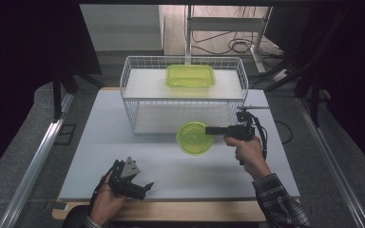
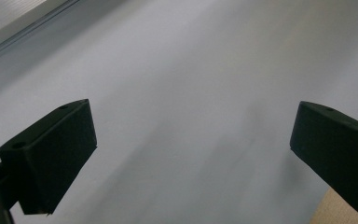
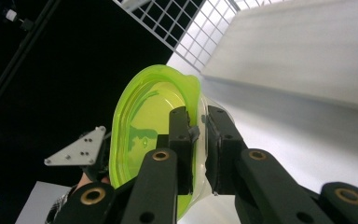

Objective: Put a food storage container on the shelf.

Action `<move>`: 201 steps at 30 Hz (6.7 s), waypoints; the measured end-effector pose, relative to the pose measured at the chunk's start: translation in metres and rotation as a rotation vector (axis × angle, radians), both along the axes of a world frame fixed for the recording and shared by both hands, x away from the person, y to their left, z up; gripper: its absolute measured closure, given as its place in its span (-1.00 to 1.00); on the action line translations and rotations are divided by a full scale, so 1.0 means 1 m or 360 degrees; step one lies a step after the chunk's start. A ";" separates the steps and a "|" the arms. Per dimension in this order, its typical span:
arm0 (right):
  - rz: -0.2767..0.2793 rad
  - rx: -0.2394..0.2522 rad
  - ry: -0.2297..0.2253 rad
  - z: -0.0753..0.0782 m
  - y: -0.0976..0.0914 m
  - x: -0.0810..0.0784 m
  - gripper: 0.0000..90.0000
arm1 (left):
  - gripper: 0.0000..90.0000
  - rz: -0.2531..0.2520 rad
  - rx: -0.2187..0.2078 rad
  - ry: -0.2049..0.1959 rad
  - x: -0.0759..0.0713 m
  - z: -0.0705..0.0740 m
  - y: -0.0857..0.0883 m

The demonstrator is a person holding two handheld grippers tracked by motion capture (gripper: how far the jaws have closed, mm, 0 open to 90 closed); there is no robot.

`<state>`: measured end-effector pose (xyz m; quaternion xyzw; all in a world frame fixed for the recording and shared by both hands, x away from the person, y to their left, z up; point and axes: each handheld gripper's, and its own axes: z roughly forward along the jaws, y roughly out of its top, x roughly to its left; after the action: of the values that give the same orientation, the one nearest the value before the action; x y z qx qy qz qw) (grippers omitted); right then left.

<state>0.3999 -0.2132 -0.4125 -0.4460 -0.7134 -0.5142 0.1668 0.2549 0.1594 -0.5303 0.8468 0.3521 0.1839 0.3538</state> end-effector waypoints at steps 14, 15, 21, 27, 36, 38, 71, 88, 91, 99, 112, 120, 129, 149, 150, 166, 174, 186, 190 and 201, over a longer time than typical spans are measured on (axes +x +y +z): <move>-0.0061 0.0053 -0.0087 0.040 0.000 0.006 0.80 | -1.00 0.0002 -0.0012 0.0010 0.001 0.000 0.001; -0.0063 0.0056 -0.0091 0.044 0.001 0.007 0.80 | -1.00 0.0003 -0.0011 0.0008 0.001 0.000 0.001; -0.0080 0.0076 -0.0113 0.059 0.000 0.011 0.80 | -1.00 0.0005 -0.0017 0.0012 0.001 -0.001 0.002; -0.0085 0.0093 -0.0142 0.075 0.001 0.014 0.80 | -1.00 0.0003 -0.0015 0.0012 0.001 0.000 0.002; -0.0123 0.0113 -0.0179 0.096 0.003 0.024 0.80 | -1.00 0.0007 -0.0023 0.0012 0.001 0.000 0.002; -0.0132 0.0118 -0.0191 0.101 0.004 0.026 0.80 | -1.00 0.0012 -0.0025 0.0011 0.001 0.000 0.002; -0.0438 0.0015 -0.0333 0.143 0.036 0.086 0.80 | -1.00 0.0023 -0.0027 0.0010 0.001 0.000 0.005; -0.0598 -0.0186 -0.0401 0.146 0.053 0.095 0.65 | -1.00 0.0010 -0.0015 0.0014 0.001 0.000 0.004; -0.0624 -0.0224 -0.0403 0.144 0.054 0.097 0.65 | -1.00 0.0006 -0.0012 0.0017 0.001 -0.001 0.003; -0.0632 -0.0209 -0.0396 0.142 0.055 0.099 0.57 | -1.00 -0.0001 -0.0001 0.0027 0.001 -0.001 0.002; -0.0536 -0.0161 -0.0442 0.148 0.049 0.090 0.07 | -1.00 0.0004 -0.0011 0.0010 0.000 0.000 0.003; -0.0438 -0.0168 -0.0474 0.144 0.044 0.082 -0.16 | -1.00 0.0000 -0.0006 0.0018 0.000 0.000 0.002; -0.0355 -0.0241 -0.0568 0.140 0.042 0.068 -0.37 | -1.00 -0.0005 -0.0003 0.0020 0.000 -0.001 0.002; -0.0243 -0.0374 -0.0728 0.116 0.039 0.043 -0.77 | -1.00 -0.0011 -0.0003 0.0011 0.001 0.000 0.002; -0.0239 -0.0383 -0.0744 0.115 0.039 0.042 -0.78 | -1.00 -0.0010 -0.0005 0.0010 0.000 0.000 0.002; -0.0156 -0.0511 -0.0854 0.099 0.041 0.018 -0.91 | -1.00 -0.0017 -0.0004 0.0011 0.000 -0.001 0.001; -0.0127 -0.0533 -0.0866 0.086 0.041 0.007 -0.99 | -1.00 -0.0022 -0.0003 0.0010 0.000 -0.001 0.001; -0.0100 -0.0580 -0.0886 0.068 0.033 -0.004 -0.99 | -1.00 -0.0026 -0.0010 0.0005 0.000 0.000 0.001; -0.0090 -0.0594 -0.0917 0.064 0.031 -0.009 -0.99 | -1.00 -0.0026 -0.0011 0.0005 0.000 0.000 0.001; -0.0067 -0.0648 -0.0930 0.045 0.031 -0.018 -0.99 | -1.00 -0.0027 -0.0020 0.0004 0.000 -0.001 0.001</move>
<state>0.3815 -0.1827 -0.3675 -0.3187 -0.8094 -0.4706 -0.1473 0.2550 0.1602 -0.5309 0.8477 0.3464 0.1777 0.3603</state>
